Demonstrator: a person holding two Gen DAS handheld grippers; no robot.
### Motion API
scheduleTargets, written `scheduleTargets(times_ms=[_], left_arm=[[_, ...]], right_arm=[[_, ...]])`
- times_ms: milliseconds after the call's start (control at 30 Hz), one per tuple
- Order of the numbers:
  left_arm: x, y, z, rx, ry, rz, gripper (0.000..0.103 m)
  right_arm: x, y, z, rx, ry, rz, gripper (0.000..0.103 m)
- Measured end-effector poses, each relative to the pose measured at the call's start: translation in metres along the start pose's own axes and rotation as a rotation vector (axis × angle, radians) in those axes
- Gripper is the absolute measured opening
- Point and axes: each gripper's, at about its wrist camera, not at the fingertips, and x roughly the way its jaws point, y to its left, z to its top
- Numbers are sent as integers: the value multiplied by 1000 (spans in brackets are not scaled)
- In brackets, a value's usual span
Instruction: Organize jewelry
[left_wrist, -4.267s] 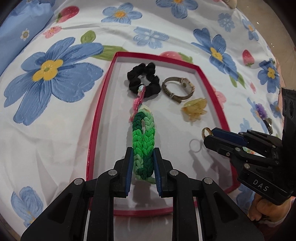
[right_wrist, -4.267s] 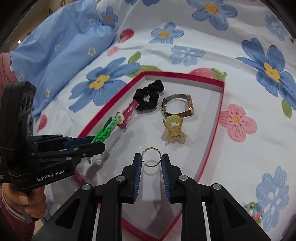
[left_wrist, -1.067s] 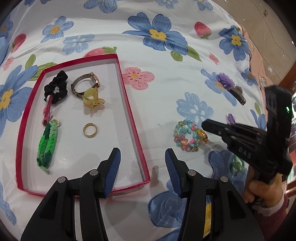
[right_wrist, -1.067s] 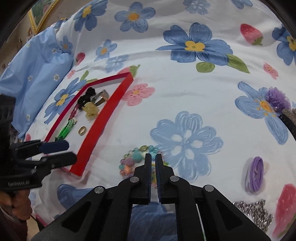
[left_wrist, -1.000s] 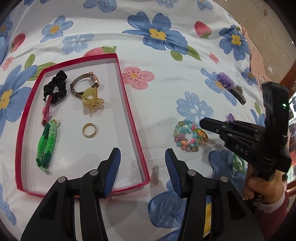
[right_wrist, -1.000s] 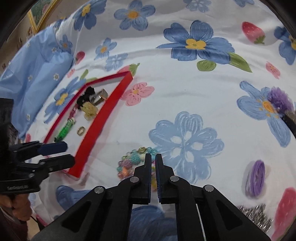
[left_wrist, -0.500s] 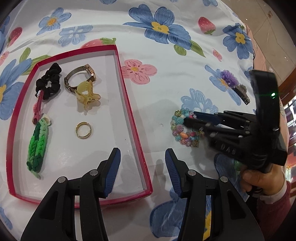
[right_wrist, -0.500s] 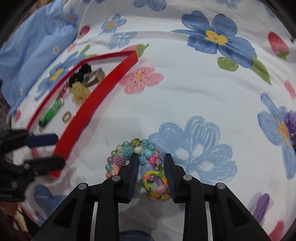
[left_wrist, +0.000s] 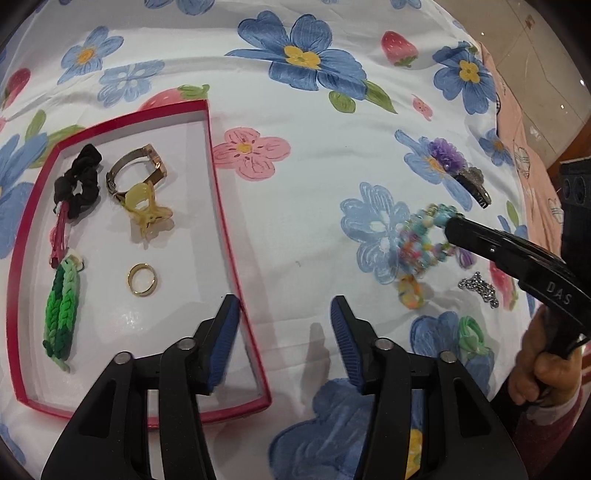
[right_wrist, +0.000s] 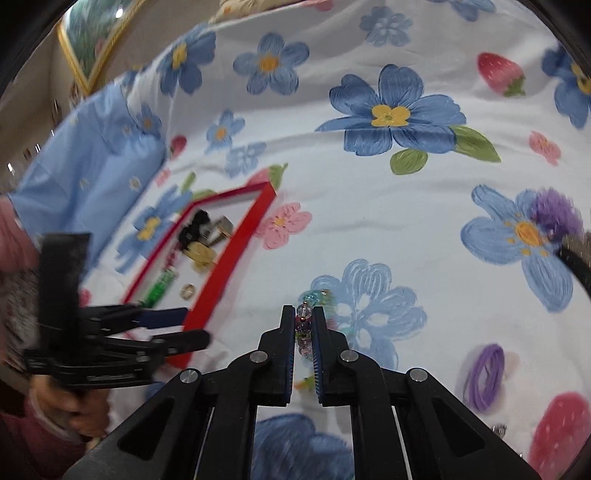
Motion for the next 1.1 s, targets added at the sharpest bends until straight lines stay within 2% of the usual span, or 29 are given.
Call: scheduleTargets(times_ms=[33,133,200,267,367,500,800,900,1000,1100], left_arm=[[0,-2,0,2,0,4,54],[-1,-4,0,5,-2,17,54],[-5,-4,-1,-8,-15,5,54],[-13,-5,0,-3,-41,-7,54],[-19,-17,4,32,-65,-13,54],[-10,-43,11,88,-53,-32,54],[34,-103,29,229,-4,-42,54],[53,-111,36,241,30,-37,52],[63,-115,36,240,61,-56,43],[54,-127,32,272,24,-86,43]], right_arm=[[-3,-4,-2,9,0,-22,8],[-9,-20,-13,24,11,-176,11],[-17,-37,-21,80,15,-195,12],[-24,-50,-28,112,14,-259,13],[-34,-65,-36,151,5,-240,13],[-44,-72,-42,175,-16,-242,14],[-70,-96,-60,235,-50,-292,16],[-75,-100,-65,241,-57,-305,20],[-80,-106,-68,254,-65,-317,21],[-83,-110,-70,260,-64,-334,21]])
